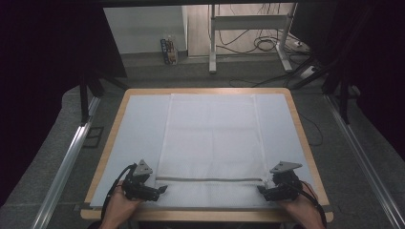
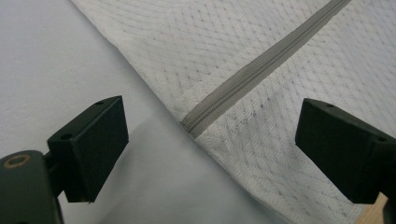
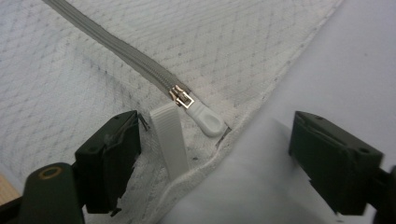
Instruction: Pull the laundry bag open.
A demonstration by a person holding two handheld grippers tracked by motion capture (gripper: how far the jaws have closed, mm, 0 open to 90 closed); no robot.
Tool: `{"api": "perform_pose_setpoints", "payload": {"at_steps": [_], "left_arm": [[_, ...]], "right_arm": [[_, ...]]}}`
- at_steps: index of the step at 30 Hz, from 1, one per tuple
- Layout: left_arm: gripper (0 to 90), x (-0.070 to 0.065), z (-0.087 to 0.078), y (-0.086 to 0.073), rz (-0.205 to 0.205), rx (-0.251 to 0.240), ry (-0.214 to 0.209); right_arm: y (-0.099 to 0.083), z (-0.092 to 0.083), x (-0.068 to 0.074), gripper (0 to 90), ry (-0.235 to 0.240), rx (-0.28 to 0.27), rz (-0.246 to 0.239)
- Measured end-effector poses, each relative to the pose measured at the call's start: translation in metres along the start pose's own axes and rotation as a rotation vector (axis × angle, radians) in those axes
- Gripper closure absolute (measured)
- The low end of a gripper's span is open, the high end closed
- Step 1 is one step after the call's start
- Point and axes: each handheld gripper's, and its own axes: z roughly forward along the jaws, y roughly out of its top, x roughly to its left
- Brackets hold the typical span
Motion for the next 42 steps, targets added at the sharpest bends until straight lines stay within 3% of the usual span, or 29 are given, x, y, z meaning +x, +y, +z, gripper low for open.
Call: {"api": "perform_pose_setpoints", "payload": {"at_steps": [7,16,19,25,29,32,36,41,42], "left_arm": [[9.7,-0.002,0.001,0.001,0.015,-0.001,0.005],[9.8,-0.003,0.0,0.003,0.029,-0.009,0.007],[9.8,-0.003,0.0,0.003,0.034,-0.008,0.008],[9.9,-0.005,-0.001,0.005,0.04,-0.018,0.008],[9.9,-0.007,0.0,0.008,0.036,-0.025,-0.003],[9.8,-0.01,0.001,0.012,0.051,-0.025,0.0],[9.3,-0.014,0.002,0.021,0.061,-0.039,-0.018],[6.9,-0.021,0.005,0.036,0.084,-0.065,-0.053],[7.1,-0.026,0.008,0.044,0.086,-0.078,-0.081]], "right_arm": [[0.003,-0.002,0.006,36.2,-0.01,0.02,0.019],[0.003,-0.005,0.01,58.2,-0.004,0.008,0.01],[0.002,-0.006,0.011,68.3,0.012,0.002,-0.005],[0.002,-0.007,0.01,78.8,0.038,-0.012,-0.017],[0.003,-0.008,0.011,80.4,0.018,-0.025,-0.068],[0.003,-0.014,0.011,80.4,0.007,-0.073,-0.095],[0.003,-0.019,0.009,80.2,0.015,-0.127,-0.085],[0.003,-0.022,0.007,80.0,0.029,-0.15,-0.07],[0.003,-0.023,0.008,80.0,0.027,-0.157,-0.077]]}}
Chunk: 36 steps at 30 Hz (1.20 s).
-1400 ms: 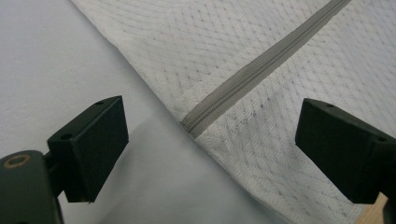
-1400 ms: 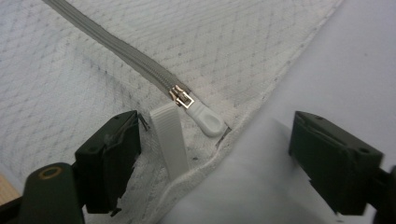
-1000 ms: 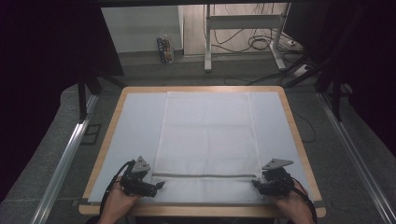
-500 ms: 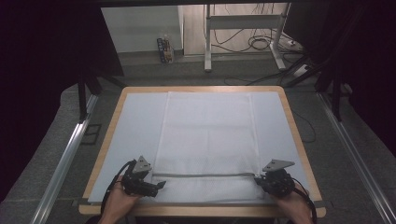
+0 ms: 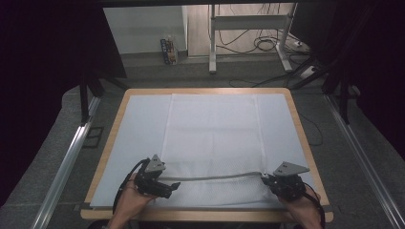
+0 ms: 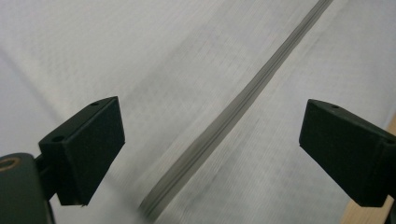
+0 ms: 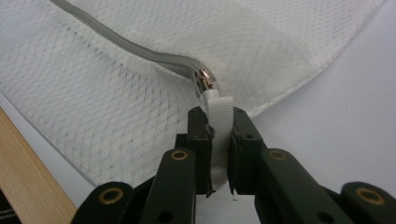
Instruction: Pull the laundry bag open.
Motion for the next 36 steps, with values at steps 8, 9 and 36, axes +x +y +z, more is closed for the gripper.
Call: {"api": "perform_pose_setpoints", "payload": {"at_steps": [8,9,36], "left_arm": [[11.5,-0.023,0.03,0.036,0.096,0.012,-0.072],[11.5,-0.026,0.034,0.038,0.105,0.018,-0.076],[11.6,-0.02,0.033,0.023,0.102,0.045,-0.028]], "right_arm": [[0.0,0.001,0.002,79.8,-0.007,0.014,-0.02],[0.0,0.0,0.002,79.8,-0.009,0.01,-0.019],[-0.01,0.005,0.016,84.8,-0.07,0.189,0.167]]}}
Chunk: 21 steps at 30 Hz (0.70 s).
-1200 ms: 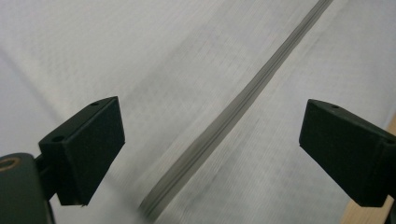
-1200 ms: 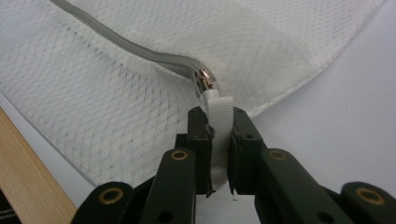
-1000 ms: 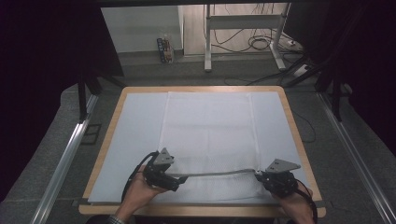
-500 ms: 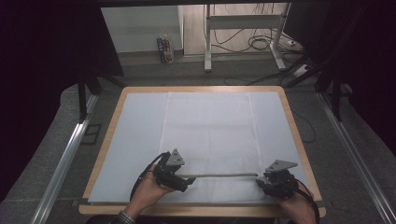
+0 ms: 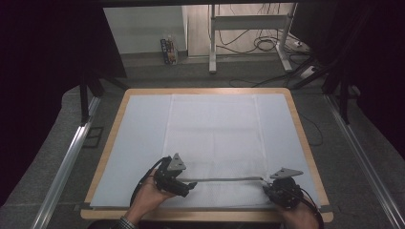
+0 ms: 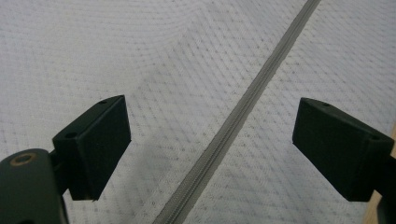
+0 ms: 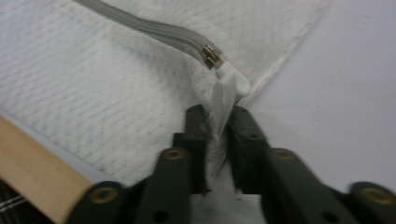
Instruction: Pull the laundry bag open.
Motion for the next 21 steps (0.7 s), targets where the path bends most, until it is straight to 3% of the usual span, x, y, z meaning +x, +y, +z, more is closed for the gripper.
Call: {"api": "perform_pose_setpoints", "payload": {"at_steps": [2,6,12,21], "left_arm": [[11.6,-0.001,0.0,0.001,0.0,-0.006,-0.005],[12.0,-0.001,0.0,0.008,0.002,-0.019,-0.023],[12.7,-0.002,0.002,0.021,0.012,-0.036,-0.041],[12.5,-0.006,0.031,0.07,0.04,-0.04,-0.112]], "right_arm": [[-0.001,0.0,-0.001,87.4,0.034,-0.01,-0.032],[0.0,-0.001,-0.002,87.9,0.04,-0.026,-0.097],[0.001,-0.009,0.0,87.9,0.06,-0.119,-0.212],[0.001,-0.009,-0.003,87.9,0.079,-0.119,-0.223]]}}
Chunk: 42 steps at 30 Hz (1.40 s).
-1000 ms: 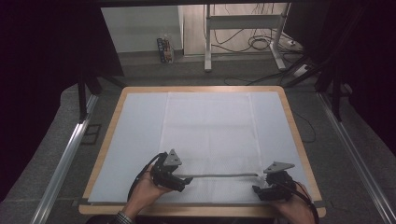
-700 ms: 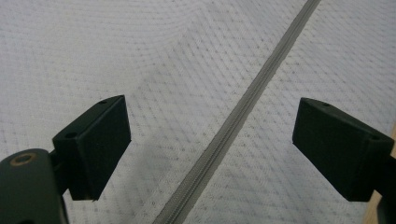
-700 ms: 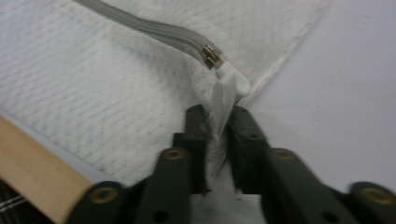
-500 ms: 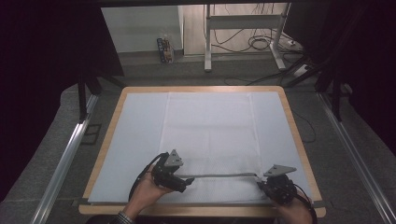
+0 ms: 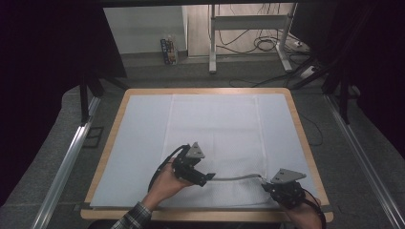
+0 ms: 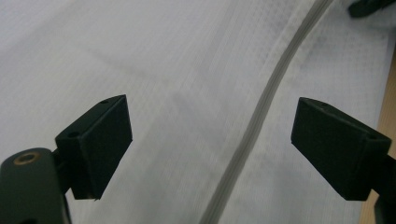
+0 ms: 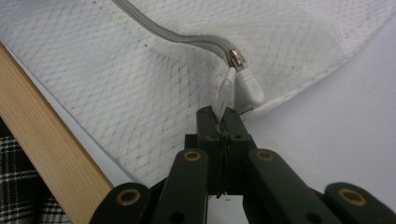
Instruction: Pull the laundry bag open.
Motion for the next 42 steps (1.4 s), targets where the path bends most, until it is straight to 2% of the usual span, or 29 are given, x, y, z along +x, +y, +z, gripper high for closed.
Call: {"api": "perform_pose_setpoints", "payload": {"at_steps": [4,5,6,9,16,17,19,20,21,26,30,33,37,39,42], "left_arm": [[12.0,-0.006,0.022,0.027,0.034,0.001,-0.037],[11.8,-0.006,0.022,0.027,0.034,0.001,-0.037],[11.7,-0.01,0.034,0.039,0.051,0.003,-0.048],[11.4,-0.018,0.049,0.057,0.097,0.016,-0.061],[10.5,-0.04,0.085,0.088,0.162,0.032,-0.097],[10.2,-0.04,0.085,0.088,0.162,0.032,-0.097],[10.0,-0.046,0.097,0.095,0.179,0.039,-0.108],[10.0,-0.046,0.097,0.095,0.179,0.039,-0.108],[10.0,-0.051,0.104,0.099,0.17,0.036,-0.112],[10.0,-0.057,0.116,0.103,0.194,0.063,-0.129],[10.1,-0.059,0.119,0.103,0.198,0.07,-0.128],[10.1,-0.058,0.119,0.102,0.191,0.067,-0.144],[10.4,-0.059,0.119,0.101,0.211,0.084,-0.141],[10.9,-0.06,0.119,0.101,0.222,0.089,-0.121],[11.5,-0.058,0.118,0.101,0.211,0.077,-0.096]], "right_arm": [[0.0,0.0,0.0,87.8,0.001,0.002,-0.002],[0.0,0.0,0.0,87.7,0.001,0.005,-0.002],[-0.001,0.0,0.0,87.7,0.001,0.007,-0.004],[-0.001,0.001,0.0,87.7,-0.002,0.009,-0.013],[-0.001,0.0,-0.001,87.6,0.001,0.01,-0.015],[-0.001,0.0,-0.001,87.6,0.001,0.01,-0.015],[-0.001,0.0,-0.001,87.5,0.002,0.014,-0.018],[-0.001,0.0,-0.001,87.5,0.003,0.015,-0.015],[-0.002,0.0,-0.001,87.5,0.003,0.016,-0.019],[-0.002,0.0,-0.002,87.4,0.003,0.015,-0.017],[-0.002,0.001,-0.002,87.3,0.005,0.021,-0.019],[-0.002,0.001,-0.002,87.3,0.004,0.023,-0.018],[-0.002,0.001,-0.002,87.2,0.005,0.025,-0.016],[-0.002,0.001,-0.002,87.2,0.004,0.026,-0.016],[-0.002,0.001,-0.002,87.2,0.003,0.027,-0.014]]}}
